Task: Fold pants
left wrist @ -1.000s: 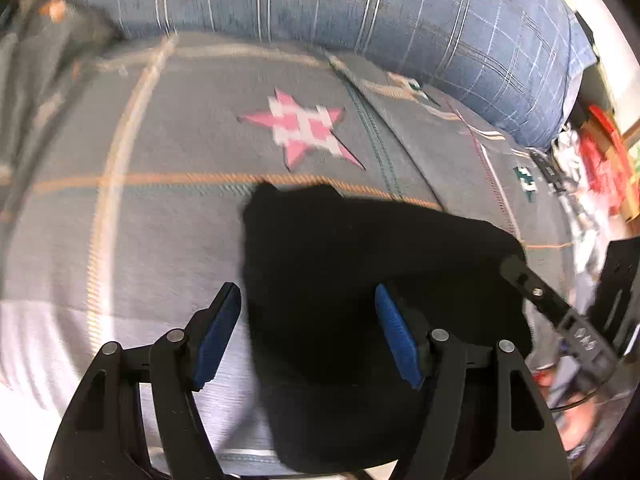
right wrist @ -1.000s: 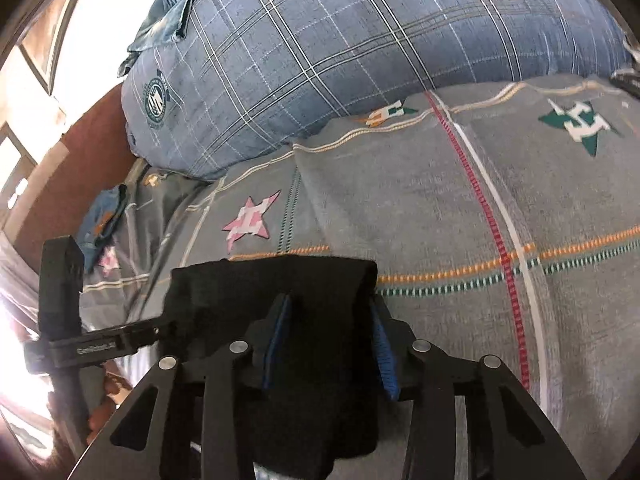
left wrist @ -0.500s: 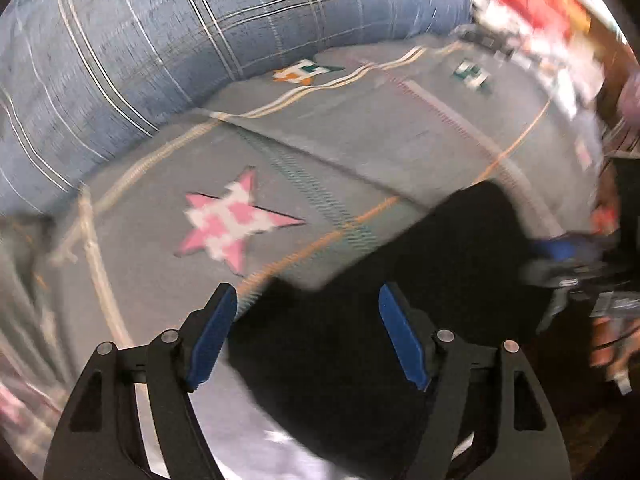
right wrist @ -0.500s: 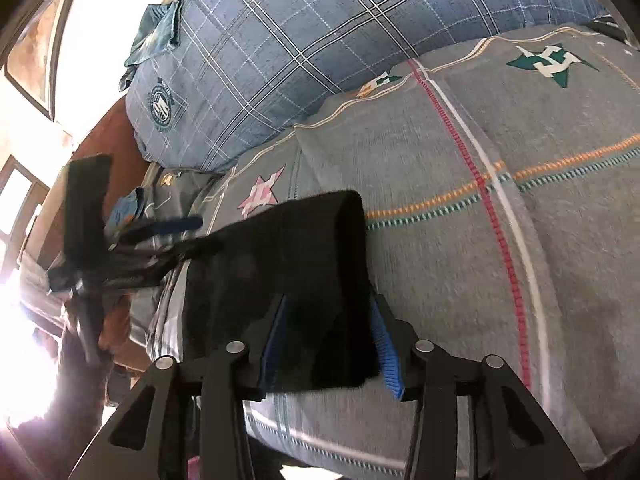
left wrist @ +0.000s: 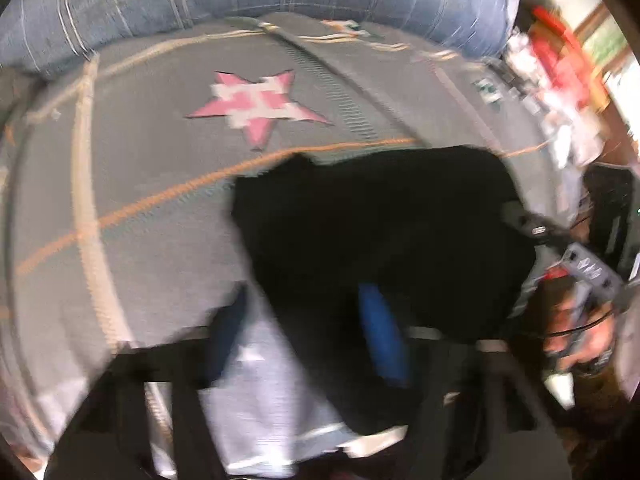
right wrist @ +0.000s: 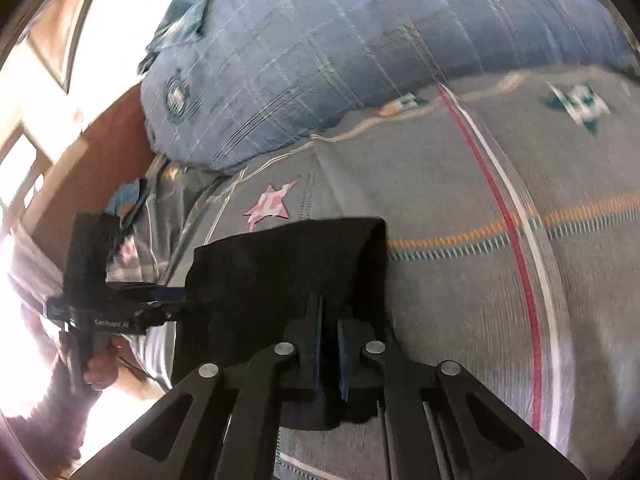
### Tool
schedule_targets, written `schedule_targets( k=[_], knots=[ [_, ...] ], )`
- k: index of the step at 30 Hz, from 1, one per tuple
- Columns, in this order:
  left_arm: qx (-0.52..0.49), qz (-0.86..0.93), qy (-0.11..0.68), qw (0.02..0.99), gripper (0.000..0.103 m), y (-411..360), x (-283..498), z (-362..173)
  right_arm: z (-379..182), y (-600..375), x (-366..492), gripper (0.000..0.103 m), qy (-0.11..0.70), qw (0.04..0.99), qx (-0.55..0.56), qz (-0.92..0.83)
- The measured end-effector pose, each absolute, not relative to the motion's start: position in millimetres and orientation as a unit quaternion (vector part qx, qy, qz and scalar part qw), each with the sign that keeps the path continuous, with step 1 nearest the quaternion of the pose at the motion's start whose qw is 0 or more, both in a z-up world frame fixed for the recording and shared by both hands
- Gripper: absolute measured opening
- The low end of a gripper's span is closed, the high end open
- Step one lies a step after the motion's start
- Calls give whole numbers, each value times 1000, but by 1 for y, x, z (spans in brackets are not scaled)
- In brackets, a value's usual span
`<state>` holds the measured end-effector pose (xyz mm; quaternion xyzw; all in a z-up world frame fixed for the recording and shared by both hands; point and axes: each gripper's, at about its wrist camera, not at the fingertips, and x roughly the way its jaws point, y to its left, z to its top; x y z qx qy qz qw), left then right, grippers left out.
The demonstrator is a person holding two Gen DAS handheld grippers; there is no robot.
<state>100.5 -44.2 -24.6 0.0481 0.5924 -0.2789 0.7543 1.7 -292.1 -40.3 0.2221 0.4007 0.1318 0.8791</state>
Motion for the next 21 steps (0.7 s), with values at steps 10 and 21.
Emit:
schedule_targets(
  k=[10, 21],
  knots=[
    [-42, -241, 587, 772, 41, -39, 102, -24, -47, -309, 8, 12, 430, 868, 224, 109],
    [26, -251, 565, 785, 66, -47, 73, -22, -46, -310, -13, 34, 428, 862, 235, 134]
  ],
)
